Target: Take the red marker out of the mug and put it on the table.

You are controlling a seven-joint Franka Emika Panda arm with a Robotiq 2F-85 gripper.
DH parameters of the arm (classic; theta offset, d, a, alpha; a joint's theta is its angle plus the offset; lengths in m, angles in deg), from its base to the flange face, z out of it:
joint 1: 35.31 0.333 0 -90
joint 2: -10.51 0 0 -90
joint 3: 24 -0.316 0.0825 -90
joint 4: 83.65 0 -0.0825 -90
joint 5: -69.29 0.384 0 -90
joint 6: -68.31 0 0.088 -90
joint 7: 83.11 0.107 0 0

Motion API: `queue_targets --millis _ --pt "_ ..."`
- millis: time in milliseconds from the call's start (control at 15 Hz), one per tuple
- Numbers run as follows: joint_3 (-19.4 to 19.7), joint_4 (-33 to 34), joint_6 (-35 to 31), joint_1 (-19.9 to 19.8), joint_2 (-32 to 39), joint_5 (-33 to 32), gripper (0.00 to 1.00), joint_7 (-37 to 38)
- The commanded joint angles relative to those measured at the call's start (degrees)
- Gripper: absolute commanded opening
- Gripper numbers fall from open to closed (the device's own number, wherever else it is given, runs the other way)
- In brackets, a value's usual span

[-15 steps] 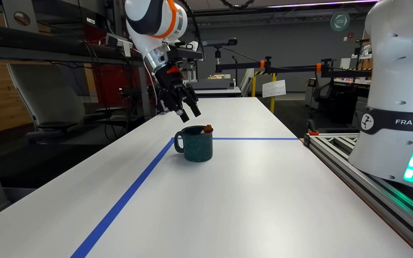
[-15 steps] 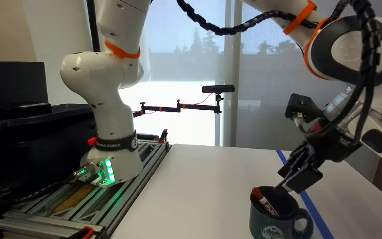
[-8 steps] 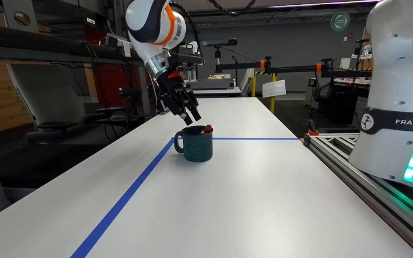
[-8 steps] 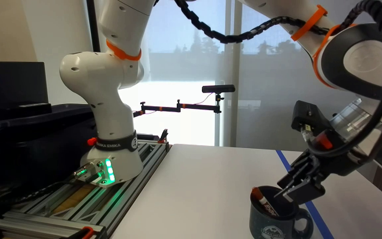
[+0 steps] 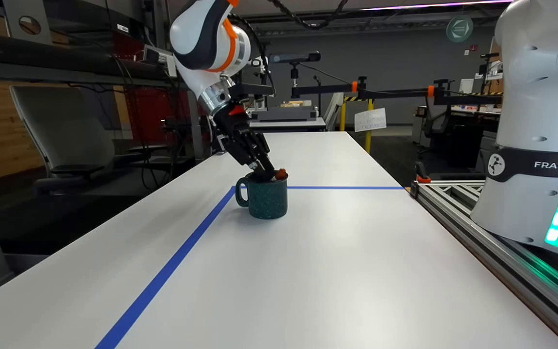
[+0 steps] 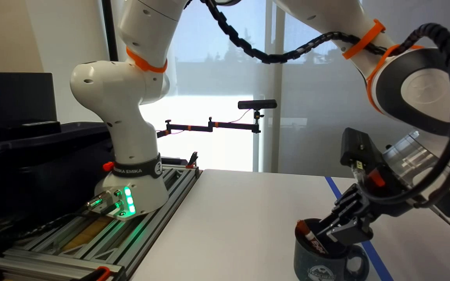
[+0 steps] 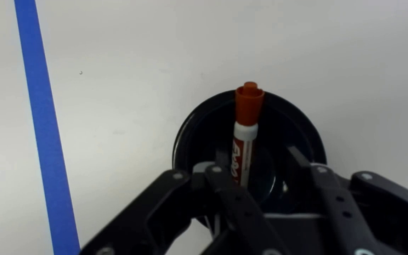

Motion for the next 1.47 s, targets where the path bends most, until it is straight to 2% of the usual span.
queue_targets --millis 0,533,1200,1267,1333,1400 --pt "-0.35 1.02 1.58 -0.26 0.66 -0.03 0.41 -1.05" --pt "-0.38 0.71 1.29 -0.19 1.77 -0.25 0.44 -0.99" --pt "-0.74 0.63 1.32 -0.13 3.04 -0.41 0.43 -2.42" --pt "-0.75 0.66 1.24 -0.12 3.24 -0.42 0.39 -2.45" --pt "-0.79 0.68 1.23 -0.15 3.33 -0.38 0.19 -2.58" --pt "-0.81 0.49 0.93 -0.16 3.1 -0.28 0.14 -2.64"
